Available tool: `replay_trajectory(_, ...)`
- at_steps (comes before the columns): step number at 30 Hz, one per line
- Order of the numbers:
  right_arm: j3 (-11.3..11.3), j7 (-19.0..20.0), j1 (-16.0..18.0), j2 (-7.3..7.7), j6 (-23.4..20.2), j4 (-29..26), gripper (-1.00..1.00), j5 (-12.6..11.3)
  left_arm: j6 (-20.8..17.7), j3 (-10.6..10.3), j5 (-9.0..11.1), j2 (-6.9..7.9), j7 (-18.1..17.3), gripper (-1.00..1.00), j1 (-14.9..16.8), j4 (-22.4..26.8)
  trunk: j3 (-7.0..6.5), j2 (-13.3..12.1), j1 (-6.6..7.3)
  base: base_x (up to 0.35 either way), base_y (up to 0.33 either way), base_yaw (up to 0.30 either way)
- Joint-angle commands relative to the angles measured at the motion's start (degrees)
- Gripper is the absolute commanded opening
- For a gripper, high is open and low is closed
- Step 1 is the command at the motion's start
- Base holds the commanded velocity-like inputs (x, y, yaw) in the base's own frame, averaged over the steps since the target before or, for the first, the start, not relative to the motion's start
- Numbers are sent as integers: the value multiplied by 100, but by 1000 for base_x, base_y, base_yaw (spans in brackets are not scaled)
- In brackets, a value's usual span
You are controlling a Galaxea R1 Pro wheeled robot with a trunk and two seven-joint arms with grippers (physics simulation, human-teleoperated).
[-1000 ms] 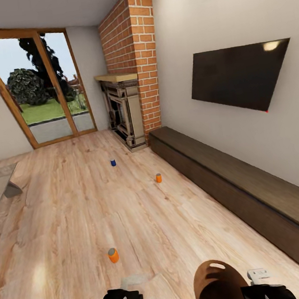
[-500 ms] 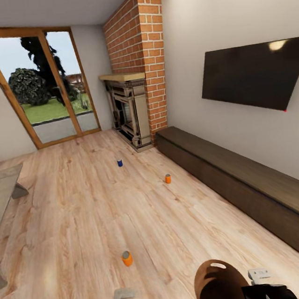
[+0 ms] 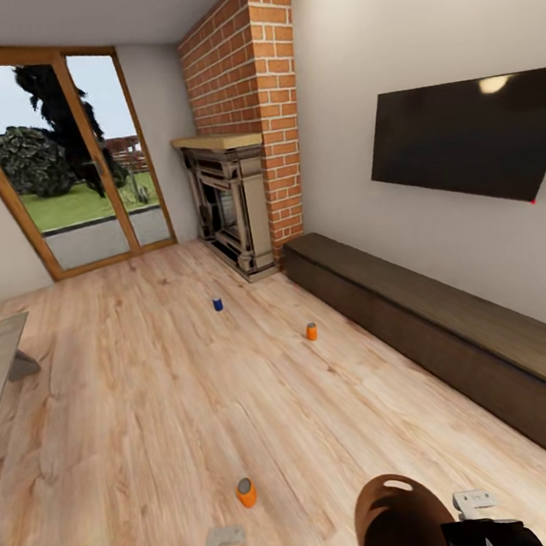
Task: Put the three can of soda from the living room inside the tash can in the kitchen.
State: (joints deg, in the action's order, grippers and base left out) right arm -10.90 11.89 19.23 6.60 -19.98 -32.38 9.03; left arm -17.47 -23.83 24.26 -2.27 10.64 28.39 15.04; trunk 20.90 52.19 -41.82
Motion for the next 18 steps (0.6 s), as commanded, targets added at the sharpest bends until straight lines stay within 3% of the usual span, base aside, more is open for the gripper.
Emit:
replay_trajectory(1, -4, 40, 2, -1, -6, -3, -100, -50, 5, 0, 0, 0, 0, 100, 0, 0, 0, 0, 0, 271, 262, -258)
replay_trajectory(18, -1, 42, 2, 5, -6, -3, -100, -59, 107, -13, -1, -3, 0, 100, 0, -1, 0, 0, 0, 289, 237, -244)
